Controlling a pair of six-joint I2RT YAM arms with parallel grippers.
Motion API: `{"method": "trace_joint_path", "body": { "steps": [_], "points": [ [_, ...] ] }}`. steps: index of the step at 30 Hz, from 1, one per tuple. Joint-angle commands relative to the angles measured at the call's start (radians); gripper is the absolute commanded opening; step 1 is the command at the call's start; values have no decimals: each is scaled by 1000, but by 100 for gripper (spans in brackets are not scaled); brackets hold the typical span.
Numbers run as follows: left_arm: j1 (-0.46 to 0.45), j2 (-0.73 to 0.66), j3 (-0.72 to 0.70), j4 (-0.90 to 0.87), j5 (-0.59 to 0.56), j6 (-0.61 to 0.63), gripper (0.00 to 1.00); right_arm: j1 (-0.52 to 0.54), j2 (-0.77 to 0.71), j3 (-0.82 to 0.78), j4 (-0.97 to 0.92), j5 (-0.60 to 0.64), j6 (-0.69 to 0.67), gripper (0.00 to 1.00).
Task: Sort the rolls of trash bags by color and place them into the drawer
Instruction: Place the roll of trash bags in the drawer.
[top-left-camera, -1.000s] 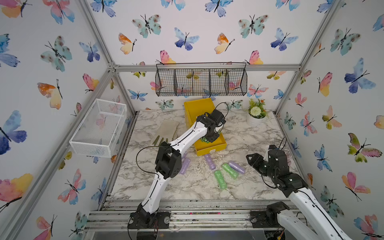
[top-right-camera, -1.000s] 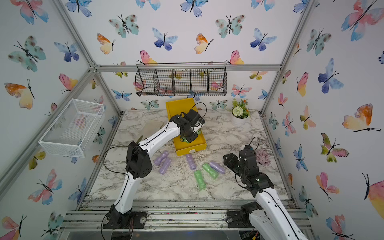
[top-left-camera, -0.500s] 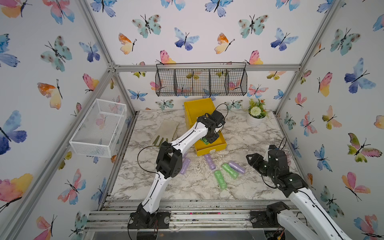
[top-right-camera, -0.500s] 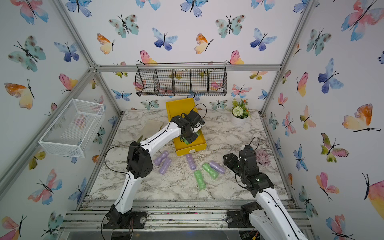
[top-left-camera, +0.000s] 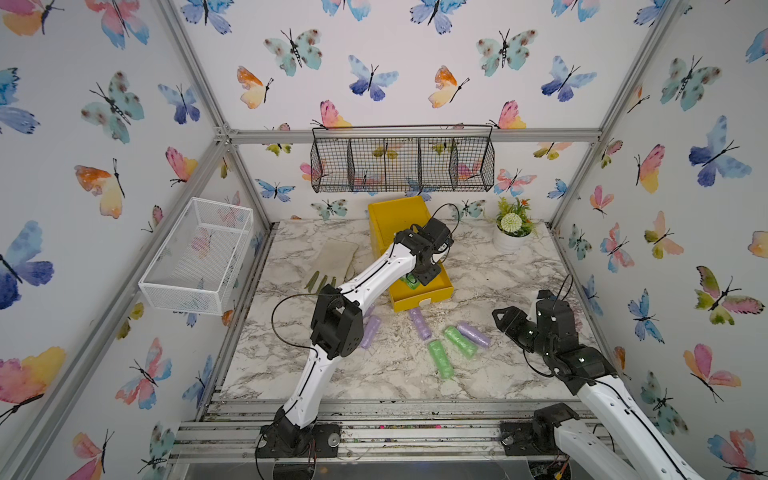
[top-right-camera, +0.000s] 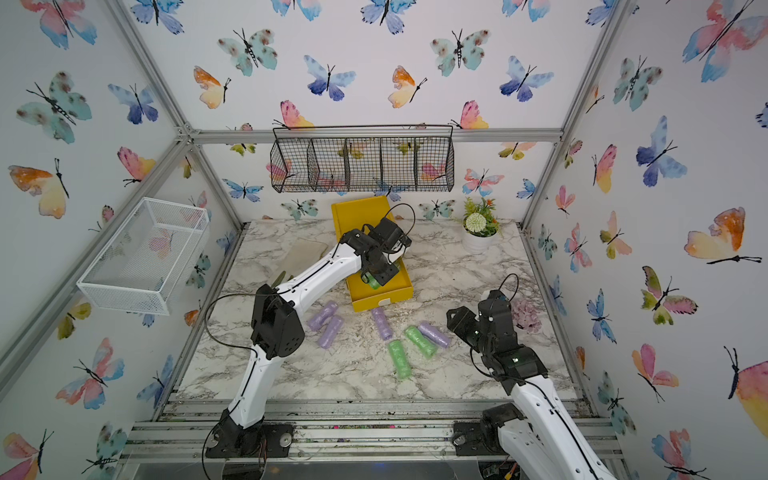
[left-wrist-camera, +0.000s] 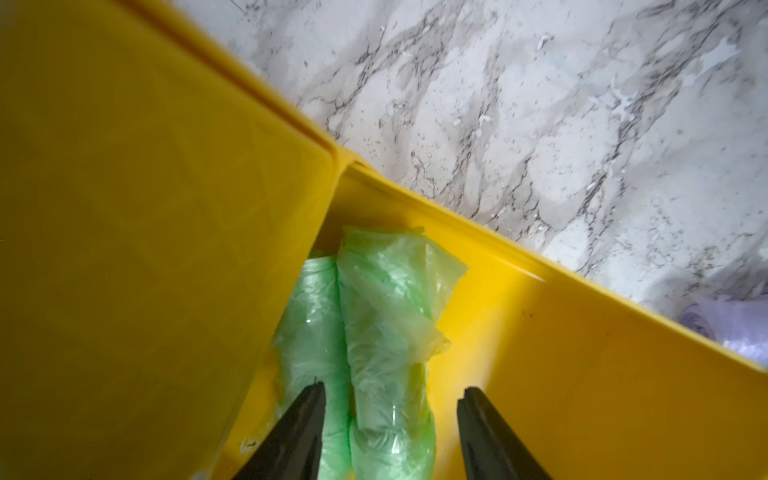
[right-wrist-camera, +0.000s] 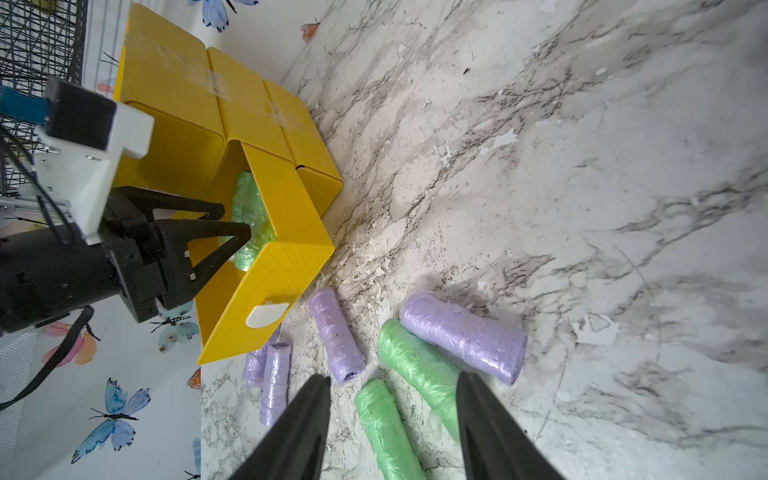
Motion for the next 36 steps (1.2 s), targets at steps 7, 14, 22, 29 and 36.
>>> {"method": "trace_joint_path", "body": {
  "steps": [7, 14, 22, 29, 36],
  "points": [
    [-46, -166, 12, 29, -59, 15, 57, -5, 4, 0, 28, -47, -28, 61],
    [-75, -410, -163, 184, -100, -17, 60, -5, 15, 18, 38, -57, -50, 64],
    [-83, -799, -616, 500, -92, -151, 66, -5, 37, 41, 51, -71, -79, 64],
    [-21, -1025, -999, 643, -64, -331, 71, -5, 68, 53, 95, -135, -136, 65],
    [136, -1240, -1303, 649, -66, -455, 73, -5, 107, 54, 107, -179, -180, 66]
  ]
}}
